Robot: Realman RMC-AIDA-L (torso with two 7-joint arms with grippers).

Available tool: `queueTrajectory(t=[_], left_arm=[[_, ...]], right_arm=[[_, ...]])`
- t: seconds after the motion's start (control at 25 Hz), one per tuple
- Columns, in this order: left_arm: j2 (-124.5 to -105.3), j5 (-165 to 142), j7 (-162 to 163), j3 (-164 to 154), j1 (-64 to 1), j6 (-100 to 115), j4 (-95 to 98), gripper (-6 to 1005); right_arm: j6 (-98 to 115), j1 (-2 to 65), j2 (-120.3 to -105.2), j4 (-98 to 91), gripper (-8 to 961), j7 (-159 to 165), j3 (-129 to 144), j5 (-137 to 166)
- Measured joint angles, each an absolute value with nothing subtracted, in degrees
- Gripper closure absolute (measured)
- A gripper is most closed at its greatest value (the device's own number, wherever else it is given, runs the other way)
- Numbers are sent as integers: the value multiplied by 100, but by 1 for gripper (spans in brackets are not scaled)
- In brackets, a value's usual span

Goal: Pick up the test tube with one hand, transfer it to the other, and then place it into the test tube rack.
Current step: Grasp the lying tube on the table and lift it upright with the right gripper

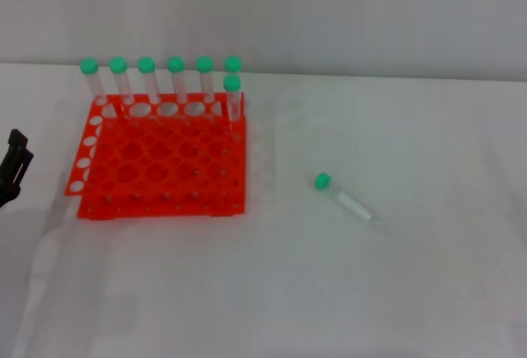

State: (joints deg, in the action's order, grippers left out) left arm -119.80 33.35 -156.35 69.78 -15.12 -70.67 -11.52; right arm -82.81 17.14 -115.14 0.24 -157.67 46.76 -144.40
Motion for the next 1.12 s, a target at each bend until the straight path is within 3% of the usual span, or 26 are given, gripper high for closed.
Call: queueTrajectory(t=[0.76,1.12], left_arm=[[-11988,3381,-15249,6990,-1556,-7065,-1154,111],[-11988,3385,-15071,7019,-1503,-7067,-1118,112]], right_arm=[[-8160,1917,-11523,-154,83,-14849,4878,-14366],[-7155,2035,-11432,-1674,84,-13341,6246,-14229]])
